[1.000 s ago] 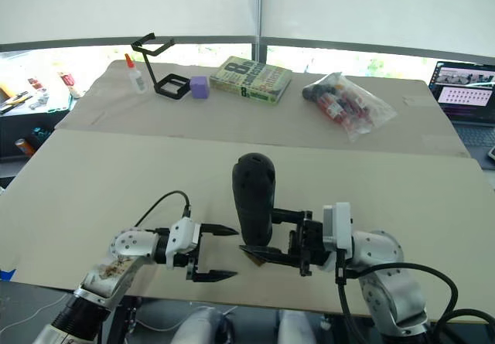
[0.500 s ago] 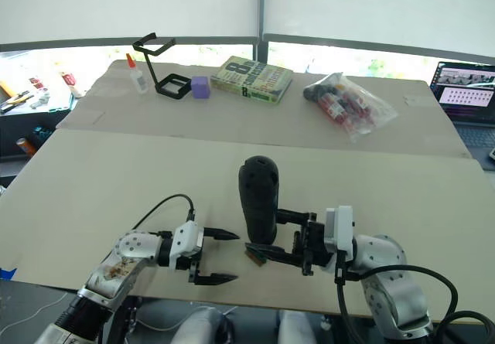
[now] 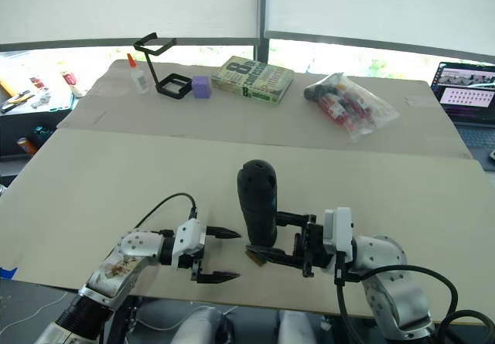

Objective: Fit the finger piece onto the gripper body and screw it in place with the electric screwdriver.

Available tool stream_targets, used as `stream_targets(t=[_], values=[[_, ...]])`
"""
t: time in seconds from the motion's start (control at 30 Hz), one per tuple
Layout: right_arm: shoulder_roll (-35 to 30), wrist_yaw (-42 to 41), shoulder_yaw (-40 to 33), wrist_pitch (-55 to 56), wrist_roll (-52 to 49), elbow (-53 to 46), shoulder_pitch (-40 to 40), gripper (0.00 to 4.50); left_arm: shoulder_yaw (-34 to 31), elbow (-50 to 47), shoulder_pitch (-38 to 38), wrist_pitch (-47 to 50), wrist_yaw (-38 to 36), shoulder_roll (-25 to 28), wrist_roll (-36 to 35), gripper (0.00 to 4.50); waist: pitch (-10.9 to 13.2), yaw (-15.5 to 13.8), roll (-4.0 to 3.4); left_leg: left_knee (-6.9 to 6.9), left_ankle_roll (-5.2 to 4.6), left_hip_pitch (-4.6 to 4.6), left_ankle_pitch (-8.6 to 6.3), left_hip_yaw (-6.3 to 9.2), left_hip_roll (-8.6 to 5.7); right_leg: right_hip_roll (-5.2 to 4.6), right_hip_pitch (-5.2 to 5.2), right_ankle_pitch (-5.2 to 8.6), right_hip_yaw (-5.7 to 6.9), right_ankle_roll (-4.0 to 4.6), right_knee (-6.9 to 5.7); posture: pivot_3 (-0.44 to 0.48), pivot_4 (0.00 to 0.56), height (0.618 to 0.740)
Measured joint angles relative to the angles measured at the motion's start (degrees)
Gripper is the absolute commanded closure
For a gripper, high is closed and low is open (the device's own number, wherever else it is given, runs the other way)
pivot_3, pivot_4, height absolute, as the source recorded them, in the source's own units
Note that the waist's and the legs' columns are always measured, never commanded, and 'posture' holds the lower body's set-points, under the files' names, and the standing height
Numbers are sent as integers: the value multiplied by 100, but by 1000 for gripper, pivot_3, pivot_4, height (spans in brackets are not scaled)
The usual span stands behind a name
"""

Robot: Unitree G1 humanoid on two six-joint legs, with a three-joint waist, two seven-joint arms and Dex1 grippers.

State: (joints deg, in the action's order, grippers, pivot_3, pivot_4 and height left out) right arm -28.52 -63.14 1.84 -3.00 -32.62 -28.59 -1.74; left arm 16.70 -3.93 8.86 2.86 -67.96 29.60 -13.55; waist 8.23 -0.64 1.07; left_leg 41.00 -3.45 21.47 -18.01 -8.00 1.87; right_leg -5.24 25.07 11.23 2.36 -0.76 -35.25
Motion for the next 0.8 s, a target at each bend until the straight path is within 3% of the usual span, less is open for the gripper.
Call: stream_targets(t=[0.8], values=[[0,9,26,0,0,62,-83,2572,24,-33,-58,68,18,7,0,0,0,-1,0,0,0,0,0,0,0,0,0,0,0,0,0,0,150,740]])
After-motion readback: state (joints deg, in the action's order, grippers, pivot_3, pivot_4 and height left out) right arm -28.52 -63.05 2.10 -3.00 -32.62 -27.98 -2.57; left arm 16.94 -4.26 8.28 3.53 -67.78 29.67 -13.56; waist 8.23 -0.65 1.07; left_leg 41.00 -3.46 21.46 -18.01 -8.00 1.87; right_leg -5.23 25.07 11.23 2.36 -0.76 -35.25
